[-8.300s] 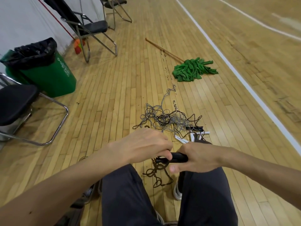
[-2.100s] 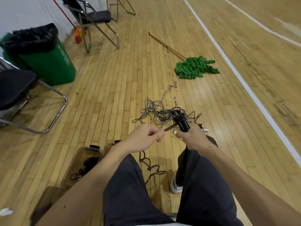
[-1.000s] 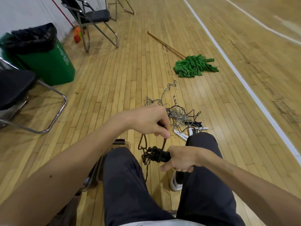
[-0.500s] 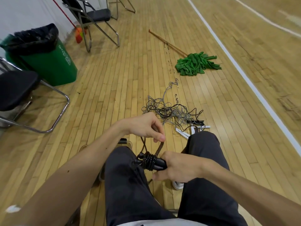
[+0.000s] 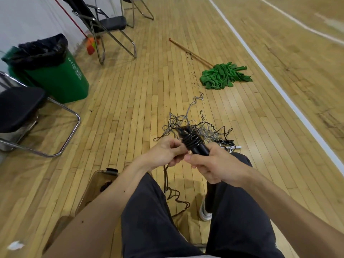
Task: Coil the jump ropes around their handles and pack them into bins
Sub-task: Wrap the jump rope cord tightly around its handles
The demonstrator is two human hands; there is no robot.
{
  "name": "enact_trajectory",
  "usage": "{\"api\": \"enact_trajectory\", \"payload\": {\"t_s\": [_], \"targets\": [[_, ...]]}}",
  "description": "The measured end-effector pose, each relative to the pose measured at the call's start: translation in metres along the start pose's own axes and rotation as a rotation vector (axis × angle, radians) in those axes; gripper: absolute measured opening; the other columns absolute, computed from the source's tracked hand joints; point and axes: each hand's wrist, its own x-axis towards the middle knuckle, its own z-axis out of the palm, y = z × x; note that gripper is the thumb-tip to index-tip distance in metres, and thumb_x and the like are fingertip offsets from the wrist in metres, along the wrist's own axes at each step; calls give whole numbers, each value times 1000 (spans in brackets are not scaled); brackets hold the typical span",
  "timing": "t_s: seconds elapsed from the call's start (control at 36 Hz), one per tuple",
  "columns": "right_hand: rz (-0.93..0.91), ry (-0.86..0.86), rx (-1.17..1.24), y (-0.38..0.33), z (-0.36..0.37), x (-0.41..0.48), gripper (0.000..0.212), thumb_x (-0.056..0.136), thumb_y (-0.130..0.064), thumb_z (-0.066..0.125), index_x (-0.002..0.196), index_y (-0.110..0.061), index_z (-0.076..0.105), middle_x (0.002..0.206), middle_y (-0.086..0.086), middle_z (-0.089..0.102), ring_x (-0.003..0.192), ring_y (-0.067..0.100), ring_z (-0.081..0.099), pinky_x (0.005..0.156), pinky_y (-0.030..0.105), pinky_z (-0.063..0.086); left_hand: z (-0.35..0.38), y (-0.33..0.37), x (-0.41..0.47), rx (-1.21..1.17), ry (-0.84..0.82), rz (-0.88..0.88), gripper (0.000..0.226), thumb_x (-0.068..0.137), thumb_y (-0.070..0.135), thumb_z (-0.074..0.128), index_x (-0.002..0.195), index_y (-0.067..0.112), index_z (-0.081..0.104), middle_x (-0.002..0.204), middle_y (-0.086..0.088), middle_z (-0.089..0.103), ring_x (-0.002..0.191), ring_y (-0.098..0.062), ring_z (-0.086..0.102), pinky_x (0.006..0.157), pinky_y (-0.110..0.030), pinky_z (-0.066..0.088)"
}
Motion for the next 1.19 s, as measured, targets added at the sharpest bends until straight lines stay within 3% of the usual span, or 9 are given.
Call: {"api": "enact_trajectory", "payload": {"t_s": [0.14,0.39,0.53,0.69,0.75,0.89,1.03,1.11,1.19], "targets": [[53,79,93,4,-15,5,28,98,-20,63,73,-13,52,55,0,28,41,12,21,38,21,20,7,2,-6,-14,16,26,48,96,45,53,81,1,65,55,-2,49,45,-16,40,46,-26,34],[77,114,293,12,-21,8,14,99,-4,46,88,-6,55,60,-1,24,45,10,18,41,23,16,13,6,-13,-54,14,41,34,104,31,50,83,8,65,53,1,43,44,-13,31,43,-23,26],[68,155,229,22,-23,12,11,103,-11,53,93,-8,54,60,-4,30,47,9,24,42,20,23,9,7,-16,47,-15,59,22,101,18,59,95,-3,65,55,8,44,46,-7,35,45,-18,30],[29,232,81,37,-26,21,20,103,-14,55,89,-12,41,61,-3,34,50,11,26,45,23,25,14,4,-15,161,-9,26,15,101,25,58,91,16,65,66,1,62,50,-12,52,48,-23,43],[6,267,35,38,-29,22,18,103,-15,55,91,-11,43,63,-1,34,52,13,27,47,25,26,15,2,-14,125,-9,-5,16,102,23,57,97,11,67,69,-2,65,53,-12,57,51,-22,47],[-71,365,-81,33,-34,22,20,102,-12,57,85,-7,49,62,3,47,48,17,46,48,28,43,17,-8,-14,0,-31,-78,28,105,23,49,94,5,66,70,-3,65,67,-16,63,67,-31,53],[-16,449,-161,40,-54,27,13,101,-17,60,92,-7,59,62,-1,63,62,13,64,70,36,53,18,-15,-13,32,-39,-91,37,107,32,44,84,9,62,61,-5,61,73,-24,64,96,-43,52],[23,457,-301,49,-60,28,17,101,-22,60,90,-10,61,65,1,69,62,16,64,66,35,51,18,-17,-11,22,32,-119,35,105,34,49,82,11,62,55,0,49,54,-15,54,79,-41,59],[50,506,-331,54,-57,32,19,102,-22,58,88,-10,60,65,2,65,52,12,55,54,27,46,19,-10,-8,317,116,-91,36,101,42,53,84,14,67,56,4,46,49,-10,45,58,-30,47]]}}
